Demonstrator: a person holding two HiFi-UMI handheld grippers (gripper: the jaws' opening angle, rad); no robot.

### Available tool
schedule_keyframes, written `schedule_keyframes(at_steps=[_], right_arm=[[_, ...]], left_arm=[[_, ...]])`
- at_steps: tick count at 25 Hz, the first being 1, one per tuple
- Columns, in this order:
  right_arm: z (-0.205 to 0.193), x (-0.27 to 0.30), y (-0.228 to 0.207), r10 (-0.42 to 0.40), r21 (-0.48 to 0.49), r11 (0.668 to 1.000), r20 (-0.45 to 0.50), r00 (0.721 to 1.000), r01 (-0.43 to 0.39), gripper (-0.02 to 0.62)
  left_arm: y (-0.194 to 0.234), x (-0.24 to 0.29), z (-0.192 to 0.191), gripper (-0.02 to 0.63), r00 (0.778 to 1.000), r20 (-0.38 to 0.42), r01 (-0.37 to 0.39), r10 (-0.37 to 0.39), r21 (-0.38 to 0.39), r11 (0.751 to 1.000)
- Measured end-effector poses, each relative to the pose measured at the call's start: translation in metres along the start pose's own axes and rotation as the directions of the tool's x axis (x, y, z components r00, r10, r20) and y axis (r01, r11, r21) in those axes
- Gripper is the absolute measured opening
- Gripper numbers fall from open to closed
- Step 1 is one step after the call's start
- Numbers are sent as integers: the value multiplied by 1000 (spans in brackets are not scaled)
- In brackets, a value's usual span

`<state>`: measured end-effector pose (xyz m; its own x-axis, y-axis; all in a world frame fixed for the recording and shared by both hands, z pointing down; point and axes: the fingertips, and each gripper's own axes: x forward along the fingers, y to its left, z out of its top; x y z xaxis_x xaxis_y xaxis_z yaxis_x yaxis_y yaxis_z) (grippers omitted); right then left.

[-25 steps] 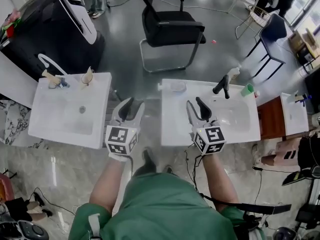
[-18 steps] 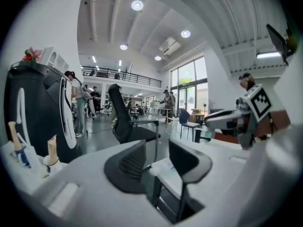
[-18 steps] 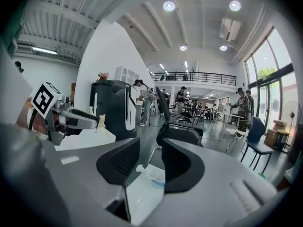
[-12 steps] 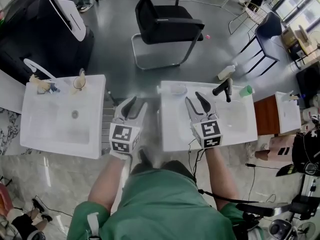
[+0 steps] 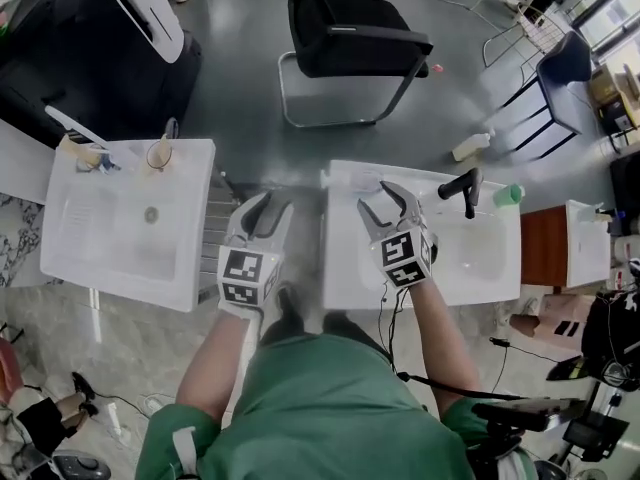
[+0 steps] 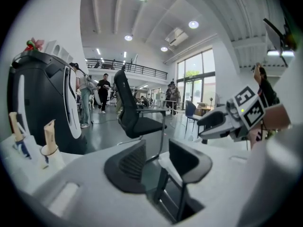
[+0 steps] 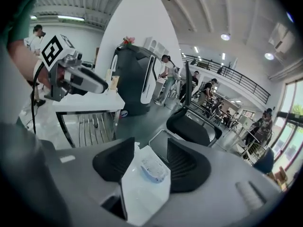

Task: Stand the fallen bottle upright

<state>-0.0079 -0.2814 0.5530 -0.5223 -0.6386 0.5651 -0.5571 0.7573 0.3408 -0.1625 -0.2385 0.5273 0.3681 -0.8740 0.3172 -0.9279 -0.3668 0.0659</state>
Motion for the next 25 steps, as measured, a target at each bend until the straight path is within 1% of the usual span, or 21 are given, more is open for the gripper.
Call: schedule_keyframes(at_steps=[3, 5, 8, 10, 14, 16, 19, 21, 23, 25], right_arm=[[-14, 21, 1, 44, -86, 995, -49, 998, -48, 204], [-22, 34, 3, 69, -149, 986, -83, 994, -81, 204], [-36, 53, 7, 98, -241, 962, -145, 985, -131, 204], [-46, 65, 9, 111, -285, 944, -191, 975, -163, 203], [-66, 88, 13, 113, -370, 903, -285, 952, -218, 203], [-73, 97, 14, 112, -400, 884, -319, 941, -241, 204], [-80, 113, 15, 113, -422, 869, -341, 933, -260, 204], [-85, 123, 17, 110, -441, 856, -357, 928, -271, 204], [-91, 133, 18, 104, -466, 837, -380, 919, -287, 204], [-96, 142, 19, 93, -496, 813, -405, 910, -304, 204]], left_arm=[[-1, 9, -7, 152, 1000, -24, -12, 12, -3, 1000], [0, 13, -12, 153, 999, -37, -18, 18, -4, 1000], [3, 17, -18, 152, 998, -56, -37, 36, -15, 999], [7, 18, -22, 152, 997, -67, -51, 49, -23, 998], [18, 15, -36, 152, 993, -93, -83, 78, -49, 995], [23, 14, -43, 152, 990, -108, -99, 91, -64, 993], [30, 14, -51, 152, 988, -117, -112, 101, -84, 990], [35, 13, -55, 152, 988, -115, -118, 104, -115, 986], [40, 12, -55, 152, 988, -109, -125, 109, -146, 981], [45, 12, -55, 152, 988, -107, -131, 115, -157, 979]])
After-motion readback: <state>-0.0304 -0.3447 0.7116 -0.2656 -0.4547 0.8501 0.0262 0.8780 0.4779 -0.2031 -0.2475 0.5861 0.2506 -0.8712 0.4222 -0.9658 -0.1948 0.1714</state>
